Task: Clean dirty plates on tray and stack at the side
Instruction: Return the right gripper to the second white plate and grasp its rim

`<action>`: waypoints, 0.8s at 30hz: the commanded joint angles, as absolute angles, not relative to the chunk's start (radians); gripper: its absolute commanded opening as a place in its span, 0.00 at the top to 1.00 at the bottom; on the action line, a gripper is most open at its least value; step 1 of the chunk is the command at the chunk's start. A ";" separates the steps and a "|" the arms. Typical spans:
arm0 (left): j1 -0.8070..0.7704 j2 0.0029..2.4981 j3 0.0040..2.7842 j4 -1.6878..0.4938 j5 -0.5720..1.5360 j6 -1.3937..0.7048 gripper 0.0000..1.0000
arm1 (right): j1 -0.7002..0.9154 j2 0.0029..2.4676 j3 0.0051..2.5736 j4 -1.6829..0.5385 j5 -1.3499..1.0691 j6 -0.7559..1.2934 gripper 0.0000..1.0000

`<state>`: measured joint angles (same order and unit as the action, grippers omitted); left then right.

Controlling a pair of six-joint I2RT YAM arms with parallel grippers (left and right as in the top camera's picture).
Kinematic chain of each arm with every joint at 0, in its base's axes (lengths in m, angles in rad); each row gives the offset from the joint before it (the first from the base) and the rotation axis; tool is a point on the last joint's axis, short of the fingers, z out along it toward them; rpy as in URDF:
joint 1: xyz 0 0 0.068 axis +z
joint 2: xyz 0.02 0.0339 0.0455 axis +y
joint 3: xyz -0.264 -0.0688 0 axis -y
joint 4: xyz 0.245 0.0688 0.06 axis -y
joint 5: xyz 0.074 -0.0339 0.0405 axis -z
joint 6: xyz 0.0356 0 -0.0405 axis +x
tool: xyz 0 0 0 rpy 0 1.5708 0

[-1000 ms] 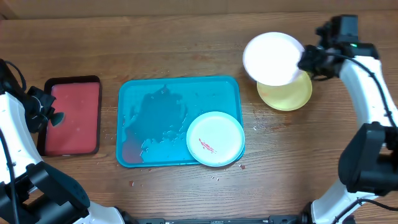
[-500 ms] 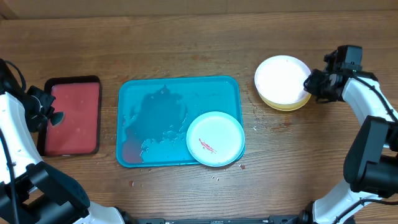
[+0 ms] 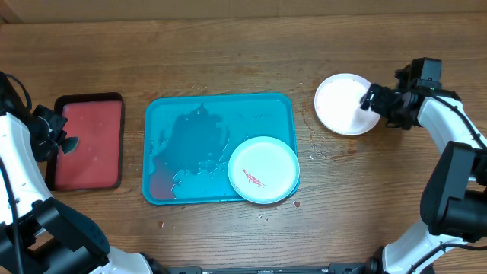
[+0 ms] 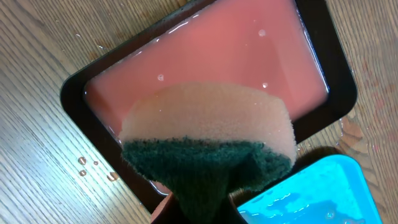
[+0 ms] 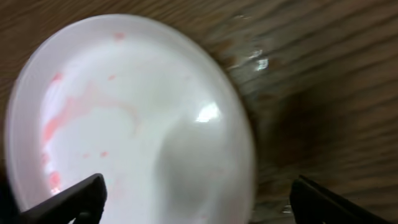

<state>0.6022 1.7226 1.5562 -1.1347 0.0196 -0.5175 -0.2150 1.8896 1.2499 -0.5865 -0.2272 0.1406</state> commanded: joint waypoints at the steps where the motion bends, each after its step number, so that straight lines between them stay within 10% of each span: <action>1: 0.601 1.729 1.555 -1.132 0.024 -0.501 0.96 | -0.160 1.871 1.250 -0.575 -0.498 -0.051 0.08; 14: 0.601 1.729 1.555 -1.131 0.023 -0.500 0.96 | 0.146 1.871 1.250 -0.546 -0.517 -0.303 0.11; 24: 0.601 1.729 1.555 -1.128 0.027 -0.494 0.96 | 0.297 1.887 1.250 -0.616 -0.390 -0.381 0.37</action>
<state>0.6022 1.7226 1.5562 -1.1316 0.0196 -0.5167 0.2726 1.8896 1.2499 -0.6086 -0.4324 -0.3489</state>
